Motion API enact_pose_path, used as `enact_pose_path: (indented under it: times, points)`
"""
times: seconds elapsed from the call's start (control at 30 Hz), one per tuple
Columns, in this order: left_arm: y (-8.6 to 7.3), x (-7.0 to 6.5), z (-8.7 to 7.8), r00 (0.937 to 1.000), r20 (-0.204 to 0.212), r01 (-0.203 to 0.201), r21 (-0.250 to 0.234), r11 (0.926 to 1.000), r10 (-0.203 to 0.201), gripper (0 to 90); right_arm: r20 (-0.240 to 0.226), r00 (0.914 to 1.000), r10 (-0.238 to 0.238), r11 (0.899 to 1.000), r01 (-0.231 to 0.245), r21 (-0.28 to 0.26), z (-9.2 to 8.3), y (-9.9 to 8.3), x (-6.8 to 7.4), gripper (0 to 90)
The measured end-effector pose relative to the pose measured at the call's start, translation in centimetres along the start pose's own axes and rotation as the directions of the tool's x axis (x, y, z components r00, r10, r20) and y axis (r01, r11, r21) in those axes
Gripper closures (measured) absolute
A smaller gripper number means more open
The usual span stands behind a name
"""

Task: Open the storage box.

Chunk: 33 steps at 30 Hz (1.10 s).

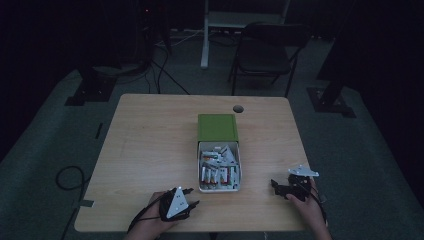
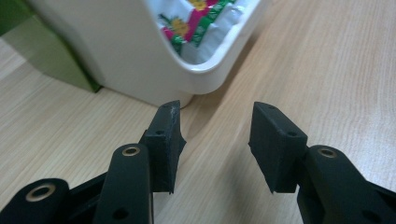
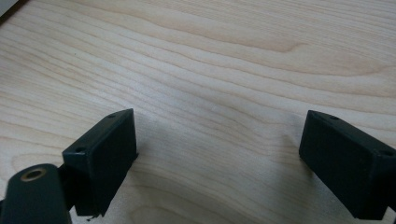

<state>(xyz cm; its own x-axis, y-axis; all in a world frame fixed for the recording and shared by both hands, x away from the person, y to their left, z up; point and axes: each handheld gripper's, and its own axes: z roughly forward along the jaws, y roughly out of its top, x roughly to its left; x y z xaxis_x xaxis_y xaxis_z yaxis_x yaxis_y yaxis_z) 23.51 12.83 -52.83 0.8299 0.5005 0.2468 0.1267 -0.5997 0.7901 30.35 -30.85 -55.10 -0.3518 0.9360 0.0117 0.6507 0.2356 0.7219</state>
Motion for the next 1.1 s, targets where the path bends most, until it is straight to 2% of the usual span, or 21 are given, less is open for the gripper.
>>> enact_pose_path:
  times: [0.27, 0.3, 0.57, 0.87, 1.03, 1.1]
  points:
    - [-1.0, 1.3, -0.9, 0.998, -0.036, 0.051, -0.015, 0.9986, -0.052, 52.7, 0.0, 1.0, 0.0, 1.0, 0.0, 0.0, 0.0, 0.0, 0.0, 10.6]
    - [-1.3, 1.6, -1.1, 0.9963, -0.045, 0.073, -0.021, 0.9971, -0.074, 52.7, 0.0, 1.0, 0.0, 1.0, 0.0, 0.0, 0.0, 0.0, 0.0, 10.6]
    - [-2.7, 3.4, -1.8, 0.9852, -0.095, 0.141, -0.022, 0.9897, -0.143, 52.7, 0.0, 1.0, 0.0, 1.0, 0.0, 0.0, 0.0, 0.0, 0.0, 10.6]
    - [-4.5, 5.5, -2.7, 0.9616, -0.145, 0.231, -0.032, 0.9725, -0.233, 52.7, 0.0, 1.0, 0.0, 1.0, 0.0, 0.0, 0.0, 0.0, 0.0, 10.6]
    - [-5.3, 6.3, -3.0, 0.9426, -0.177, 0.283, -0.027, 0.9588, -0.283, 52.7, 0.001, 1.0, -0.001, 1.0, 0.001, 0.0, 0.0, 0.0, 0.0, 10.7]
    - [-5.5, 6.5, -3.1, 0.9373, -0.189, 0.296, -0.014, 0.9552, -0.293, 52.7, 0.0, 1.0, -0.001, 1.0, 0.001, -0.001, 0.0, 0.0, 0.0, 10.7]
